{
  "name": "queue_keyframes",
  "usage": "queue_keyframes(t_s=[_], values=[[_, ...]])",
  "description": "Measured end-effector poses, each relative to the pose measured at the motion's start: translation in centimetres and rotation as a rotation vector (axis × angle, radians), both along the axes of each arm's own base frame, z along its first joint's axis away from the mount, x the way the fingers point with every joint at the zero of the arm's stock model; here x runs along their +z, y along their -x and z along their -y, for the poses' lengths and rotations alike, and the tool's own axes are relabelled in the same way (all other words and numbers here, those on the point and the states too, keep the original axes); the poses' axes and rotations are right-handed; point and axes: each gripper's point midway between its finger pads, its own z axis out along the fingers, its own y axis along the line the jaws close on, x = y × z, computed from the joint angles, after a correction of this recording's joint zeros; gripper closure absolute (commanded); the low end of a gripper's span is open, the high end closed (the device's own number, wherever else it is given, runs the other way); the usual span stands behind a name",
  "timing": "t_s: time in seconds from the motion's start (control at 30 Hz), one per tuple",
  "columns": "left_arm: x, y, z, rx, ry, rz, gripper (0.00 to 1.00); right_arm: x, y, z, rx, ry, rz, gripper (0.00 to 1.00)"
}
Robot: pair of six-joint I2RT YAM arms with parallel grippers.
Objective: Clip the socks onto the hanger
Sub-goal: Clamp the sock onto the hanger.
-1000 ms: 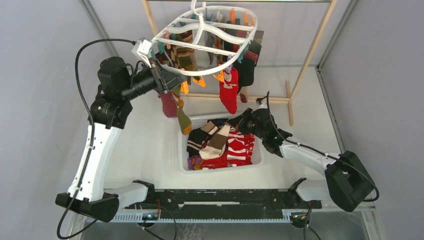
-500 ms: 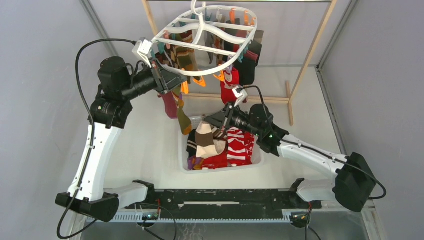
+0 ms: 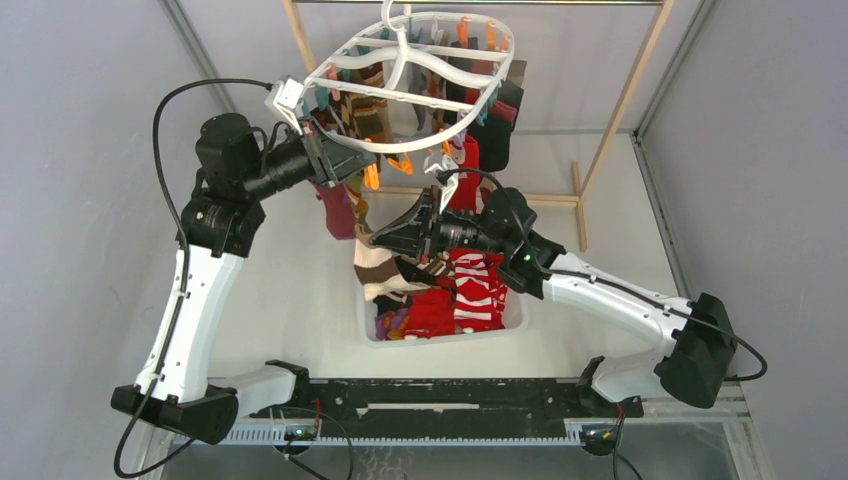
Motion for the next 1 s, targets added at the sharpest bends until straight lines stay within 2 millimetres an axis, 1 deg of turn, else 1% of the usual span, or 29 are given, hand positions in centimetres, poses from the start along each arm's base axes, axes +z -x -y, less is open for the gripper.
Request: queue_keyframes(t_s=[0.13, 0.37, 0.43, 0.67, 0.77, 0.93, 1.0], values=[[0.1, 0.0, 0.0, 0.000, 0.006, -0.004, 0.99, 0.6, -0.5, -0.3, -0.043, 0.026, 0.080, 1.00], [0.2, 0.2, 0.2, -0.008, 0.016, -0.009, 0.98, 4.2, -2.2, 0.2, -0.096, -0.015, 0.195, 1.00], [0.3, 0.3, 0.2, -0.017, 0.019, -0.008, 0.98, 4.7, -3.0, 0.4, -0.112, -0.026, 0.209, 1.00], [0.4, 0.6, 0.4, -0.037, 0.024, -0.008, 0.98, 3.8, -5.3, 0.9, -0.160, -0.005, 0.194, 1.00], [0.5, 0.7, 0.5, -0.042, 0.027, -0.006, 0.98, 3.5, -6.0, 1.2, -0.183, -0.012, 0.186, 1.00], [0.7, 0.7, 0.5, -0.049, 0.030, 0.001, 0.98, 2.2, -7.3, 2.0, -0.224, -0.019, 0.146, 1.00], [0.7, 0.8, 0.5, -0.051, 0.031, 0.003, 0.98, 1.9, -7.6, 2.1, -0.232, -0.021, 0.131, 1.00]])
